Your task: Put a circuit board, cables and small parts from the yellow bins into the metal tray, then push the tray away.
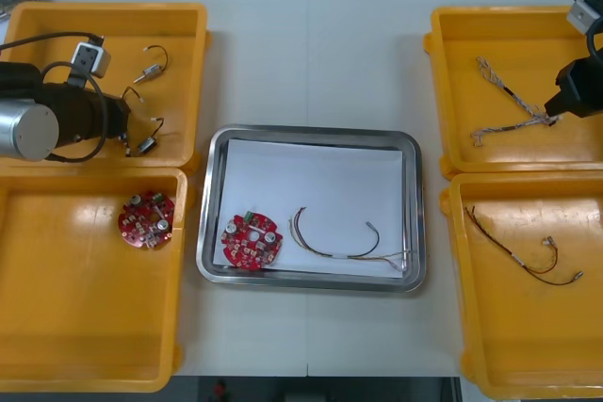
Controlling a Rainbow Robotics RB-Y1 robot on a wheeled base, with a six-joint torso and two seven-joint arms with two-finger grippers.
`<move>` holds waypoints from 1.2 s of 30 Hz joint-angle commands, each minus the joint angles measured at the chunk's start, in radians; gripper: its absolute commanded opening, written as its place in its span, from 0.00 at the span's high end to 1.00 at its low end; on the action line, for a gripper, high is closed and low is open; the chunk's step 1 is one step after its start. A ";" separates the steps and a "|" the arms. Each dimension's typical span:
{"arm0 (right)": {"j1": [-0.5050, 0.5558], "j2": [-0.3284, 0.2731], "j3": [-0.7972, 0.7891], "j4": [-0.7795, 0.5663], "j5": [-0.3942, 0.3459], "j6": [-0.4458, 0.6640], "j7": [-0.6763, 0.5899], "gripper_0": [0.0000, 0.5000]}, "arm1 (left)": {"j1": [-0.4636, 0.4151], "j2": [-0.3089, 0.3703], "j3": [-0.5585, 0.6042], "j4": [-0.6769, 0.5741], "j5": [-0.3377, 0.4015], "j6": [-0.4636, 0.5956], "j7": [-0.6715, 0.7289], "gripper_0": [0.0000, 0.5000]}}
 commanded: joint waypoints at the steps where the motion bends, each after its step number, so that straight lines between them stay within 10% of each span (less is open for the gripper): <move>1: 0.001 -0.026 -0.022 0.024 0.025 0.001 0.026 0.00 | 0.017 0.006 -0.008 -0.011 0.020 -0.011 -0.060 1.00; 18: -0.016 0.012 0.032 0.114 0.074 -0.147 -0.091 0.00 | 0.017 0.032 0.181 -0.220 -0.008 0.335 -0.063 1.00; 36: -0.121 0.118 0.035 0.258 0.136 -0.140 -0.763 0.00 | 0.017 0.032 0.253 -0.557 -0.049 0.746 0.096 1.00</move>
